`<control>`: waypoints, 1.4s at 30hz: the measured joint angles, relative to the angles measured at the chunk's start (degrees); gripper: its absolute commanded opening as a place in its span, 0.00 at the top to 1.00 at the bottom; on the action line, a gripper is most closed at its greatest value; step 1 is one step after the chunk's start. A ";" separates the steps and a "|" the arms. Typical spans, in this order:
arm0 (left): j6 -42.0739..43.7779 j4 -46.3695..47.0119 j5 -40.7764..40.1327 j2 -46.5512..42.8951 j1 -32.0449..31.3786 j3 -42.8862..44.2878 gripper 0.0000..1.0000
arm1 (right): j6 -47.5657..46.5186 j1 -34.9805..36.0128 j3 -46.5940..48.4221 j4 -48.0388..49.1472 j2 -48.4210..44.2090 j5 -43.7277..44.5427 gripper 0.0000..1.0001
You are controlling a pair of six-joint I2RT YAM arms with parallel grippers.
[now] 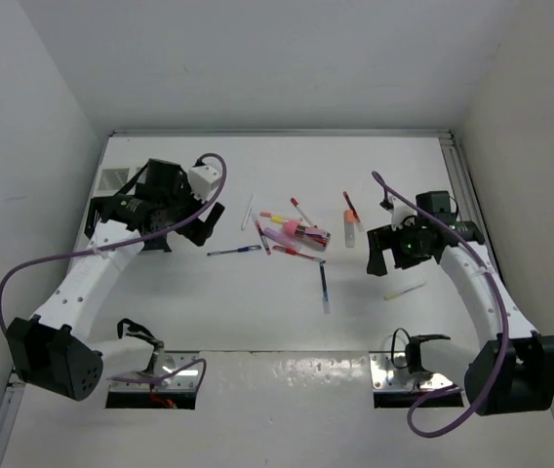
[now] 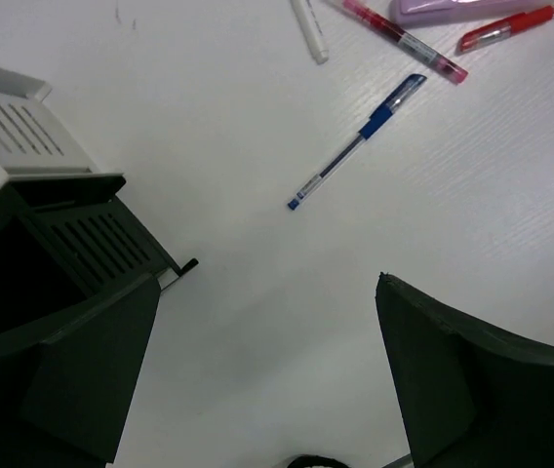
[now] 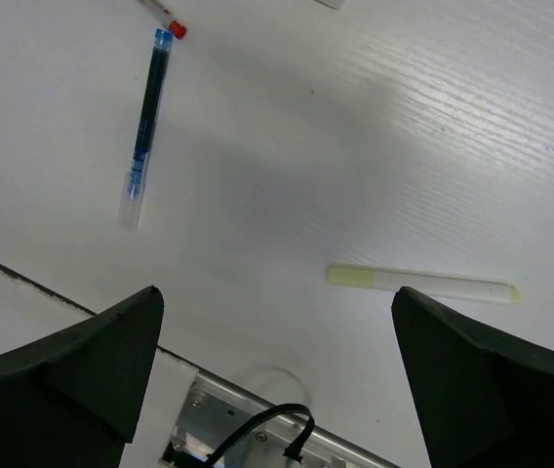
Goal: Sort the stationery into containers
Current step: Pick up the stationery from the center of the board.
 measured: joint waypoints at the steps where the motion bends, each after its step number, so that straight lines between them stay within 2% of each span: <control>1: 0.94 -0.09 0.96 0.00 0.00 0.00 0.00 | -0.37 0.22 0.00 -0.02 0.00 0.04 0.01; 4: 4.63 -2.34 5.64 0.61 0.00 1.42 0.01 | -2.34 1.81 1.27 -0.85 0.94 0.31 0.05; 7: 7.98 -5.81 10.82 3.26 0.37 6.29 0.01 | -4.52 5.73 7.21 -1.95 5.75 1.33 0.09; 14: 9.94 -9.57 25.14 10.82 6.21 22.08 0.00 | -11.47 17.11 28.48 -1.86 25.31 5.01 0.10; 19: 8.26 -9.90 35.65 14.16 12.37 24.59 0.00 | -15.37 21.24 43.85 -4.79 43.30 6.01 0.07; 21: 7.80 -10.21 39.67 16.65 14.47 24.17 0.00 | -16.31 22.01 47.06 -5.20 48.24 6.14 0.07; 25: 7.10 -10.32 43.23 18.99 16.31 22.53 0.00 | -18.60 23.19 48.13 -6.43 53.40 7.21 0.07; 30: 6.45 -10.16 45.70 19.52 17.57 21.90 0.00 | -21.35 23.98 48.13 -6.47 55.63 8.48 0.11; 36: 6.12 -9.22 46.42 19.52 17.62 20.68 0.01 | -23.91 24.74 47.76 -5.44 57.29 9.33 0.20; 40: 5.49 -8.81 46.38 19.52 17.64 19.67 0.01 | -25.70 25.31 47.28 -4.50 60.11 10.49 0.32; 42: 5.33 -8.61 46.34 19.52 17.64 19.65 0.01 | -26.25 25.35 46.97 -4.28 61.29 10.69 0.36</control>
